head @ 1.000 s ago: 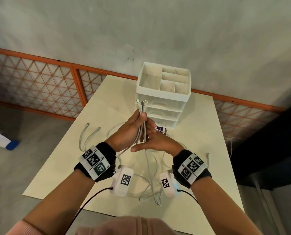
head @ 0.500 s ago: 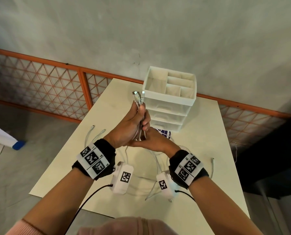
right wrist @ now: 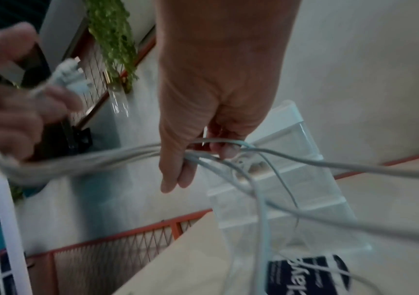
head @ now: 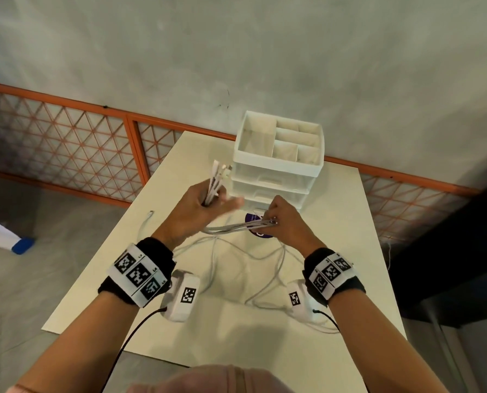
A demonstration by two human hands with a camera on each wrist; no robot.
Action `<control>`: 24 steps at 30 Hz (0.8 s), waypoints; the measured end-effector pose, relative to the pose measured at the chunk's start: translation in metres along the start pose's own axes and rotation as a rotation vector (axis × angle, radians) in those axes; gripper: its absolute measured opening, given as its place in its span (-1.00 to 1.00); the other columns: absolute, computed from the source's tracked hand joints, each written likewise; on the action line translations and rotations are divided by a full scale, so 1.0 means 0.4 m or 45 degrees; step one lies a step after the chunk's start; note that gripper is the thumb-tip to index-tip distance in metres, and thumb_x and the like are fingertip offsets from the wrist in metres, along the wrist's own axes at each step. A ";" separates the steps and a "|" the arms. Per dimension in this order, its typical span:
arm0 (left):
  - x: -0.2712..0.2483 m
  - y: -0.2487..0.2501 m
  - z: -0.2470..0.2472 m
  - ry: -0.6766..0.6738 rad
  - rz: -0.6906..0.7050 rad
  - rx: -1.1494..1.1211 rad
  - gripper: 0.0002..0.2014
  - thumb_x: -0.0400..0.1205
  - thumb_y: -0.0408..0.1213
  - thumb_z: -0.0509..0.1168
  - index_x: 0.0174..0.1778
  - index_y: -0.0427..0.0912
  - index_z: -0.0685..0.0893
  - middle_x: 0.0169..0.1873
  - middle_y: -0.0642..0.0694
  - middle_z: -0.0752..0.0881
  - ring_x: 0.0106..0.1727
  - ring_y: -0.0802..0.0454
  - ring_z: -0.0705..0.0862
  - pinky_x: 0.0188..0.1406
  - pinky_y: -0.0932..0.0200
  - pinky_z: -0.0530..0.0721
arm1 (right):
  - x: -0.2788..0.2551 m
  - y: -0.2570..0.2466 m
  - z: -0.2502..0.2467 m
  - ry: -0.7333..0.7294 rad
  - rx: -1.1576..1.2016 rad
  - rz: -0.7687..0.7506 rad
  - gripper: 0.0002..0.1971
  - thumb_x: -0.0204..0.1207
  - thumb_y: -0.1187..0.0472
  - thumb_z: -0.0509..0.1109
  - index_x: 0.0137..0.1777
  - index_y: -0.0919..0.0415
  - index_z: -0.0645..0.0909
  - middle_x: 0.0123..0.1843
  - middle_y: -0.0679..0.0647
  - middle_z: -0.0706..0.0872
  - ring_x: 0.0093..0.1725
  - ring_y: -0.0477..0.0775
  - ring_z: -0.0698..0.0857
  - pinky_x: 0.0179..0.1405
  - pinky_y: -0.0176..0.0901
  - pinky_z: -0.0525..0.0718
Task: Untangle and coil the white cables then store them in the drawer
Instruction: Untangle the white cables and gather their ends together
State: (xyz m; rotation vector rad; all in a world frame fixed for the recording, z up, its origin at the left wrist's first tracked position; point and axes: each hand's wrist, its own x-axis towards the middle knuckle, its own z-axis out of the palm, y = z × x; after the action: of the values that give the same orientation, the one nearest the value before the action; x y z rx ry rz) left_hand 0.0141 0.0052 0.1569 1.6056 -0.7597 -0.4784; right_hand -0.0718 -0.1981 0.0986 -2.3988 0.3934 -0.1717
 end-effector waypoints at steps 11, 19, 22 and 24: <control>0.031 -0.058 -0.018 -0.015 0.160 0.865 -0.70 0.63 -0.12 0.31 -0.20 -0.34 0.62 -0.45 -0.08 0.59 -0.40 -0.06 0.52 -0.46 0.25 0.36 | -0.007 -0.020 -0.079 -0.117 0.064 0.029 -0.62 0.42 -0.03 0.51 -0.27 0.36 0.74 -0.30 0.31 0.77 -0.28 0.04 0.65 -0.12 -0.05 0.48; 0.052 -0.106 -0.149 0.343 -0.121 0.946 -0.72 0.61 -0.17 0.33 -0.32 -0.28 0.55 -0.53 -0.10 0.53 -0.43 -0.11 0.51 -0.52 0.12 0.34 | -0.069 0.119 -0.125 0.032 0.473 0.244 -0.59 0.57 0.12 0.39 -0.47 0.26 0.44 -0.55 0.09 0.48 -0.52 -0.06 0.59 -0.27 -0.30 0.60; 0.046 -0.158 -0.132 0.269 -0.369 1.035 -0.78 0.54 -0.15 0.41 -0.26 -0.23 0.63 -0.34 -0.15 0.64 -0.22 -0.23 0.64 -0.34 0.12 0.42 | -0.063 0.096 -0.154 0.101 0.532 0.181 -0.61 0.59 0.04 0.34 -0.38 0.28 0.46 -0.57 -0.01 0.38 -0.50 -0.02 0.42 -0.16 -0.10 0.69; 0.036 -0.172 -0.114 0.158 -0.408 0.935 -0.79 0.42 -0.21 0.54 -0.14 -0.22 0.73 -0.28 -0.13 0.65 -0.21 -0.16 0.65 -0.27 0.15 0.44 | -0.047 0.063 -0.167 0.158 0.540 0.221 -0.54 0.61 -0.12 0.23 -0.37 0.22 0.50 -0.56 -0.07 0.33 -0.51 -0.07 0.36 -0.28 -0.11 0.62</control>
State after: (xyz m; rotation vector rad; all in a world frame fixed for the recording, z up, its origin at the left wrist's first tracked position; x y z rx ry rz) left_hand 0.0698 0.0306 0.0994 2.4417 -0.6136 -0.3332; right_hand -0.1109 -0.2514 0.1320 -1.9334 0.5596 -0.2950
